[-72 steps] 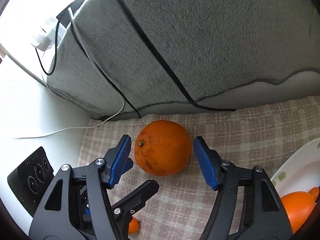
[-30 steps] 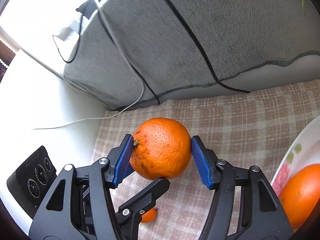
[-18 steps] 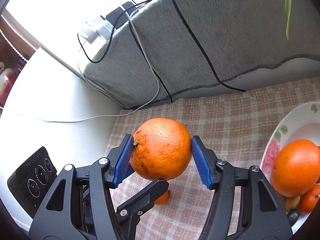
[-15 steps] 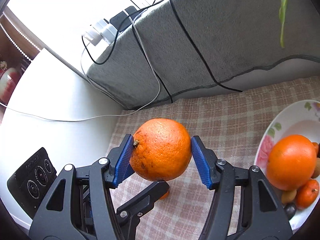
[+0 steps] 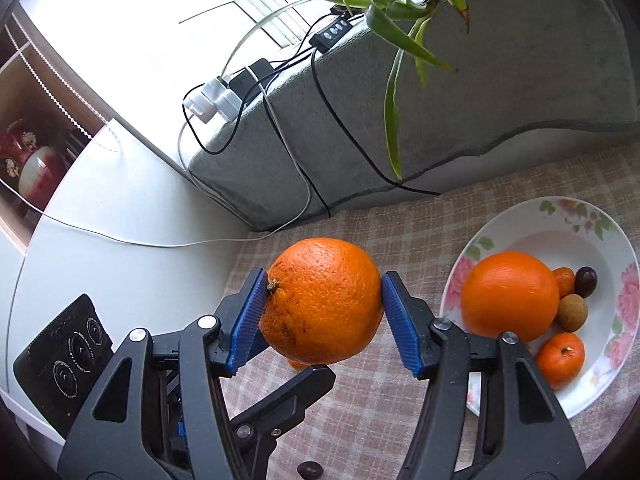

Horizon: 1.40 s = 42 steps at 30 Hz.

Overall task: Organize fruits
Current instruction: 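Lift the large orange with both grippers and lower it into the floral bowl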

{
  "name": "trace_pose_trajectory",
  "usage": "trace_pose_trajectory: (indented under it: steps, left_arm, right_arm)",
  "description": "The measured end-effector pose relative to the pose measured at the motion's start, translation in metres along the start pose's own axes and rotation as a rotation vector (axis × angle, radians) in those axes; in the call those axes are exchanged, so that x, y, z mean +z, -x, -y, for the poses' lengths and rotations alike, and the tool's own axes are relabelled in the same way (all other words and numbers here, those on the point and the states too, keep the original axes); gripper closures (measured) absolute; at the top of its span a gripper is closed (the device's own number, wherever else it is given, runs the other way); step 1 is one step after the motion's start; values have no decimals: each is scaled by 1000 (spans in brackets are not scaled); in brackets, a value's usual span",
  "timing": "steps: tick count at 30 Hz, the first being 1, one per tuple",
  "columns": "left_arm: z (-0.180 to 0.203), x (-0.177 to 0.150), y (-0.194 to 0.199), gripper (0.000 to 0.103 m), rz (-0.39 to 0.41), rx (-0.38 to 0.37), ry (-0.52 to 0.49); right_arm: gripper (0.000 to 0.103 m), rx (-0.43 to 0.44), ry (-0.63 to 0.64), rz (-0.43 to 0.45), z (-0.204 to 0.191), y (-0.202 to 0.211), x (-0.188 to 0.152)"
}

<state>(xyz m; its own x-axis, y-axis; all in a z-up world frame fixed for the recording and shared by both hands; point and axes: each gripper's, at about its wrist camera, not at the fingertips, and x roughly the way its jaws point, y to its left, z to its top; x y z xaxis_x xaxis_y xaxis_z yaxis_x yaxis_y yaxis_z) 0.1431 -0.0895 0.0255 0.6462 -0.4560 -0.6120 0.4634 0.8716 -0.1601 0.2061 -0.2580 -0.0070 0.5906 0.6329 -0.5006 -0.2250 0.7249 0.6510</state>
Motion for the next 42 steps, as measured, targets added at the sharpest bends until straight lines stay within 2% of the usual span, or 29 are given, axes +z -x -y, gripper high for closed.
trace_pose_trajectory:
  steps: [12, 20, 34, 42]
  left_arm:
    - [54, 14, -31, 48, -22, -60, -83]
    - [84, 22, -57, 48, -57, -81, -123]
    - [107, 29, -100, 48, -116, -78, -153]
    - [111, 30, -115, 48, -134, -71, -162]
  right_arm:
    - [42, -35, -36, 63, 44, 56, 2]
    - [42, -60, -72, 80, 80, 77, 8]
    - [42, -67, -144, 66, 135, 77, 25]
    - [42, -72, -165, 51, 152, 68, 31]
